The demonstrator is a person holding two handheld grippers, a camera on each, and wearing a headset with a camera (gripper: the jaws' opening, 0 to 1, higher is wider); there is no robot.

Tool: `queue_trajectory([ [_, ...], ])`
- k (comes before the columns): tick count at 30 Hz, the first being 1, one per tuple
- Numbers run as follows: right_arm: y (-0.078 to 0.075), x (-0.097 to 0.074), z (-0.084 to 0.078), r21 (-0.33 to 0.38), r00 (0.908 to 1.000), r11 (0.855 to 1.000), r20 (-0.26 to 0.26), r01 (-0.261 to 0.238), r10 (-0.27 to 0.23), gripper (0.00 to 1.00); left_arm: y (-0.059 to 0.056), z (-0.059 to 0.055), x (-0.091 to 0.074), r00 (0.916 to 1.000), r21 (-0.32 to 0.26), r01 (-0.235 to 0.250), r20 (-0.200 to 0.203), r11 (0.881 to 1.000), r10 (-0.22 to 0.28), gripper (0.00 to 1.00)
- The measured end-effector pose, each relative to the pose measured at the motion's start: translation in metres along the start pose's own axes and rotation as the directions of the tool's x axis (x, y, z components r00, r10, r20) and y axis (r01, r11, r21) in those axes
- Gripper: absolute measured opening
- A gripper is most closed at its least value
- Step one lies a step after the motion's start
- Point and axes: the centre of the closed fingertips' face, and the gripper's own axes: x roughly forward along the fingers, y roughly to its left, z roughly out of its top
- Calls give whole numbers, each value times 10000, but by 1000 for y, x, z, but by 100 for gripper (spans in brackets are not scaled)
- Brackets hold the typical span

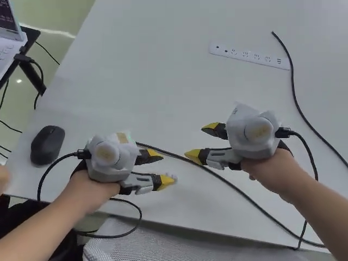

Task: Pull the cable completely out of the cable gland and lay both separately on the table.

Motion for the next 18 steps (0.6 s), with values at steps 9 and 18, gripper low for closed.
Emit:
queue_trajectory([
  [9, -3, -51, -4, 1361, 9915, 9907, 1293, -61, -117, 52, 1, 28, -34, 9925, -576, -719, 943, 9957, 771, 50],
  [18, 2, -94, -25, 2434, 9751, 9699, 2123, 114, -647, 60, -7, 36, -55, 9863, -679, -1130, 1131, 9913, 1202, 61],
])
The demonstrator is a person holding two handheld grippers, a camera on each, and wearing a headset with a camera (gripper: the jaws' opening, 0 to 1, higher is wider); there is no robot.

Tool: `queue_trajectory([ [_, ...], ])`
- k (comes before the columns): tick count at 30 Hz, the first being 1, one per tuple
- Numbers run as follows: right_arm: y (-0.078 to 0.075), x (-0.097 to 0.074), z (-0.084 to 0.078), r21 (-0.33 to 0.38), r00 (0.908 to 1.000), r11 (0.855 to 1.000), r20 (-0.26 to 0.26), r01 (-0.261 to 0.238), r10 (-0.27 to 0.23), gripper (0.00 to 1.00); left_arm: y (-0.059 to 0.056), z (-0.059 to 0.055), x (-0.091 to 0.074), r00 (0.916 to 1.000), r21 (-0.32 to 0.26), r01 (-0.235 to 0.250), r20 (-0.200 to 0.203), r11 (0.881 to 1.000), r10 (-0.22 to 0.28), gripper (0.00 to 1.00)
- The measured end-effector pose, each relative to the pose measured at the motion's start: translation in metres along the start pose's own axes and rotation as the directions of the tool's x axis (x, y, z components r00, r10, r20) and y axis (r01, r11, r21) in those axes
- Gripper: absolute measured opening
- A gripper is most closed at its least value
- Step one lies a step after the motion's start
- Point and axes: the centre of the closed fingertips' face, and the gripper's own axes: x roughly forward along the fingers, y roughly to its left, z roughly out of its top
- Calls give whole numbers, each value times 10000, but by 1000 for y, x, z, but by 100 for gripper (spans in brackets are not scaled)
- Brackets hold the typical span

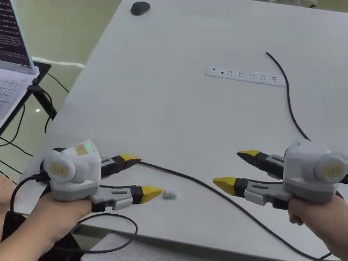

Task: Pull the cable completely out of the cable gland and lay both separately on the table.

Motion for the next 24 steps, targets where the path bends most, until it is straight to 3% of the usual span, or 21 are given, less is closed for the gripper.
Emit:
queue_trajectory([
  [10, 3, -39, -25, 318, 9987, 9993, 453, 216, -230, 75, -17, 4, -16, 9991, 284, -215, 365, 9994, 205, 74],
  [19, 14, -51, -51, 135, 10000, 9999, 43, 81, -82, 85, -15, -23, -21, 9961, 366, -513, -704, 9980, 538, 79],
  [24, 14, -53, -66, 206, 9997, 9998, -249, 76, -71, 88, -16, -25, -21, 9951, 390, -486, -837, 9981, 517, 80],
])
